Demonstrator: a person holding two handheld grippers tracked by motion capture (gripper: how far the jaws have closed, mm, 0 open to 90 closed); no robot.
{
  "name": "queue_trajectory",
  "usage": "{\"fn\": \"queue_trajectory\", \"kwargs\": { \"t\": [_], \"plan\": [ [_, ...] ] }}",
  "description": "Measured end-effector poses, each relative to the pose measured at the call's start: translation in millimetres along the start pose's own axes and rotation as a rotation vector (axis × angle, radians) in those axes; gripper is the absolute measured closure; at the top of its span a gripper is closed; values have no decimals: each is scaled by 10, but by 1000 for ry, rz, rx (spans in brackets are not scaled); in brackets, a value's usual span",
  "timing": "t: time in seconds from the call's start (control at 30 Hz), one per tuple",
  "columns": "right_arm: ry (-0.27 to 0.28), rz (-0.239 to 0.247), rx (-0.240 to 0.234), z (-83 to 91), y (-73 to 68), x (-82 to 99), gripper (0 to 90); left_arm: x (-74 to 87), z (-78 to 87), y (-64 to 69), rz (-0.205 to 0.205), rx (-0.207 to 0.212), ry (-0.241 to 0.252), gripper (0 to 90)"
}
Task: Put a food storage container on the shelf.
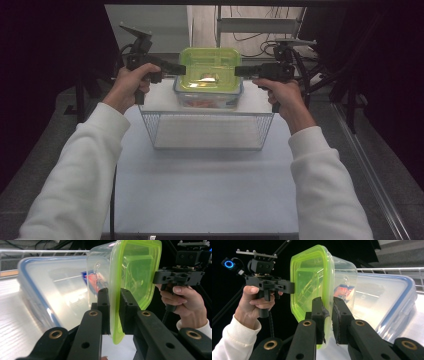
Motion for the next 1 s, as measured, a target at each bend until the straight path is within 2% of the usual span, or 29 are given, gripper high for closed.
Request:
{"fn": "queue_trajectory", "kwargs": {
  "t": [0.07, 0.17, 0.2, 0.33, 0.37, 0.4, 0.47, 0.6, 0.73, 0.8, 0.83, 0.87, 0.93, 0.97, 1.0],
  "plan": [
    [11, -27, -16, -27, 67, -22, 807, -37, -5, -22, 21, 12, 7, 803],
    [17, -45, -23, -44, 106, -36, 802, -72, -16, -49, 31, 20, 12, 801],
    [37, -72, -32, -60, 153, -65, 790, -98, -34, -75, 51, 32, 17, 797],
    [54, -117, -46, -90, 231, -97, 762, -155, -89, -151, 119, 79, 32, 782],
    [54, -117, -46, -90, 231, -97, 762, -155, -89, -151, 119, 79, 32, 777],
    [65, -149, -52, -112, 277, -115, 747, -166, -102, -170, 141, 82, 33, 771],
    [68, -164, -49, -131, 312, -125, 732, -179, -123, -195, 174, 89, 35, 761],
    [82, -180, -54, -160, 349, -148, 721, -173, -130, -225, 192, 95, 41, 752],
    [84, -187, -58, -162, 350, -146, 713, -171, -138, -218, 177, 82, 49, 744],
    [78, -182, -44, -169, 347, -134, 670, -153, -160, -221, 137, 49, 41, 703],
    [78, -182, -44, -169, 347, -134, 670, -153, -160, -221, 137, 49, 41, 662],
    [82, -172, -21, -178, 356, -126, 596, -179, -161, -233, 118, 18, 73, 604],
    [101, -155, -16, -166, 343, -145, 562, -208, -136, -225, 110, 23, 104, 494],
    [101, -155, -16, -166, 343, -145, 562, -208, -136, -225, 110, 23, 104, 444],
    [114, -142, -11, -141, 326, -161, 536, -226, -103, -229, 99, 9, 129, 396]
  ]
}}
Point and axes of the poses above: each handheld gripper's, and its own axes: z roughly backward along the jaws, x roughly out of its underside, y roughly to its right, the point moved 10 cm from there along -z, roughly forward along the jaws, and after that the axes turned 9 degrees about -x, right-handed, at the moved point
